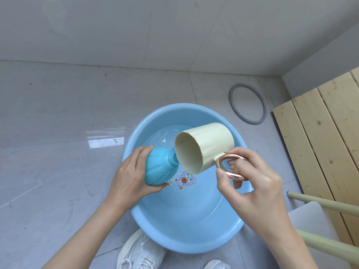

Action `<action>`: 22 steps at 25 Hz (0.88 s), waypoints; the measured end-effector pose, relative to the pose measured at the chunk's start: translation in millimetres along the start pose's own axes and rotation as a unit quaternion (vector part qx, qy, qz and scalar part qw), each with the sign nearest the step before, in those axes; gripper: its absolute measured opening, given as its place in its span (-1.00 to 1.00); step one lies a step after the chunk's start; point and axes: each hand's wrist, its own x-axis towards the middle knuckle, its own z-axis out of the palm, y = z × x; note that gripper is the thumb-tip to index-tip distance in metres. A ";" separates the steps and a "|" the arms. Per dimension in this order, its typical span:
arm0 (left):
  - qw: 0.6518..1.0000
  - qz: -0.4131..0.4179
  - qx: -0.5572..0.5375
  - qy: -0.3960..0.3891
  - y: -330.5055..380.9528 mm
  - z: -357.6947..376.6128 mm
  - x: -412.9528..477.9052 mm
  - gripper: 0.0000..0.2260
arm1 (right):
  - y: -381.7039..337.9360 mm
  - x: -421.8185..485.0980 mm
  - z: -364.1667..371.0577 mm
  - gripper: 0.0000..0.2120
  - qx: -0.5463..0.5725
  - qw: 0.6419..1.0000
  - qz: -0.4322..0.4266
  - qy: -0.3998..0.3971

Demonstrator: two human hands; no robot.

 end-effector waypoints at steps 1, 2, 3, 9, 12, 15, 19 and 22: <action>1.000 0.000 0.001 0.000 -0.1 -0.1 -0.1 -0.17 | -0.3 -0.1 0.0 -0.66 0.001 1.000 0.000 0.000; 1.000 0.000 0.001 -0.002 -0.1 -0.3 -0.1 -0.18 | -0.4 -0.1 -0.1 -0.66 0.002 1.000 0.000 0.000; 1.000 -0.001 -0.001 -0.003 0.1 -0.5 0.1 -0.17 | -0.6 -0.1 -0.1 -0.65 0.001 1.000 -0.001 0.000; 1.000 0.000 -0.003 -0.005 0.9 -1.0 0.4 -0.11 | -1.3 0.3 0.9 -0.66 -0.011 1.000 -0.014 0.004; 1.000 0.001 -0.002 -0.004 0.8 -0.6 0.4 -0.11 | -2.0 0.4 1.1 -0.66 -0.015 1.000 -0.020 0.005; 1.000 -0.002 -0.002 -0.005 0.6 -0.4 0.7 -0.12 | -2.7 0.7 1.0 -0.66 -0.020 1.000 -0.024 0.004; 1.000 -0.006 -0.006 -0.012 0.4 -0.5 0.6 -0.14 | -4.2 0.2 0.4 -0.65 -0.031 0.999 -0.027 0.004; 1.000 -0.006 -0.008 -0.013 1.1 -0.9 0.9 -0.15 | -5.0 -0.6 0.4 -0.64 -0.034 0.999 -0.029 0.003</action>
